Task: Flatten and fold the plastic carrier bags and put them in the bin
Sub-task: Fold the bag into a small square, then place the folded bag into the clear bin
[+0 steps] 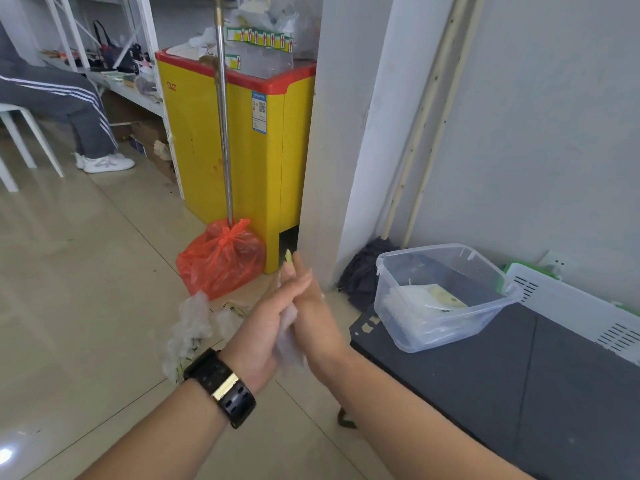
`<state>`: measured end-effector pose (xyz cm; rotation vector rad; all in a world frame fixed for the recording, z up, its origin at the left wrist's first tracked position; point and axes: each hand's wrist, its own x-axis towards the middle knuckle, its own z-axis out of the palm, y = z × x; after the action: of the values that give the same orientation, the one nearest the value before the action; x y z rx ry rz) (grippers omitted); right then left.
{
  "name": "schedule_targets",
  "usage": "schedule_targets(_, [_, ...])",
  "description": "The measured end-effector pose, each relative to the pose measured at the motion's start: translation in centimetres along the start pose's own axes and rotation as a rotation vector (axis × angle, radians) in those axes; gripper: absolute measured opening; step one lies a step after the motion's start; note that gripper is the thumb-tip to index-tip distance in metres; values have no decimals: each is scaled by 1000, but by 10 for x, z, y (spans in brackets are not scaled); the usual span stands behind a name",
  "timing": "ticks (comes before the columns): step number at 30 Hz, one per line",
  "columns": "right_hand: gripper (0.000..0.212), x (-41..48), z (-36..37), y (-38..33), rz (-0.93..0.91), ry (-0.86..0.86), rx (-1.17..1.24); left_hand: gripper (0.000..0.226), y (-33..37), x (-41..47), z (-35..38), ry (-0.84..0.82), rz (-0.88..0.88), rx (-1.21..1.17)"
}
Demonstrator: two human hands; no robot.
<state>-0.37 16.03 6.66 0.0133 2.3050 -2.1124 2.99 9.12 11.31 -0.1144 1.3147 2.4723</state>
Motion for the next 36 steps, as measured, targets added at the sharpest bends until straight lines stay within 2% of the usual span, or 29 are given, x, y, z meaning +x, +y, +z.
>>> schedule_targets(3, [50,1,-20,-23,58,-52,133,30,5,7,-13,-47,5,-61])
schedule_targets(4, [48,2,-29,-26,48,-30,51,30,7,8,-17,-59,13,-40])
schedule_targets(6, [36,2,-44,-26,37,-28,-69,33,11,11,-23,-99,32,-30])
schedule_targets(9, [20,2,-59,-26,69,31,-40,45,16,10,-24,-250,-22,-15])
schedule_targets(11, [16,5,-69,-25,82,87,-24,45,19,11,-27,-287,-33,-13])
schedule_targets(13, [11,5,-76,-24,85,111,0,38,20,17,-34,-228,54,162])
schedule_targets(15, [11,4,-81,-24,73,137,-33,29,19,21,-40,-84,226,552])
schedule_targets(17, [18,1,-84,-28,56,133,-70,15,16,22,-42,60,348,779])
schedule_targets(19, [21,1,-88,-31,71,92,-79,10,15,22,-44,92,366,769])
schedule_targets(23, [11,-1,-100,-37,79,-88,-110,16,24,21,-50,50,262,694])
schedule_targets(25, [9,-4,-104,-39,51,-120,-58,18,27,22,-53,58,229,690])
schedule_targets(28, [15,1,-119,-44,-12,34,-83,20,29,23,-53,87,217,655])
schedule_targets(31, [21,17,-161,-45,-41,471,-195,25,32,21,-54,106,202,668])
schedule_targets(33, [19,26,-202,-41,-15,717,-482,26,35,20,-56,128,192,678])
schedule_targets(34, [17,28,-219,-37,45,763,-641,26,36,19,-58,132,183,687])
schedule_targets(36, [17,30,-239,-26,214,710,-848,26,38,19,-60,136,161,711])
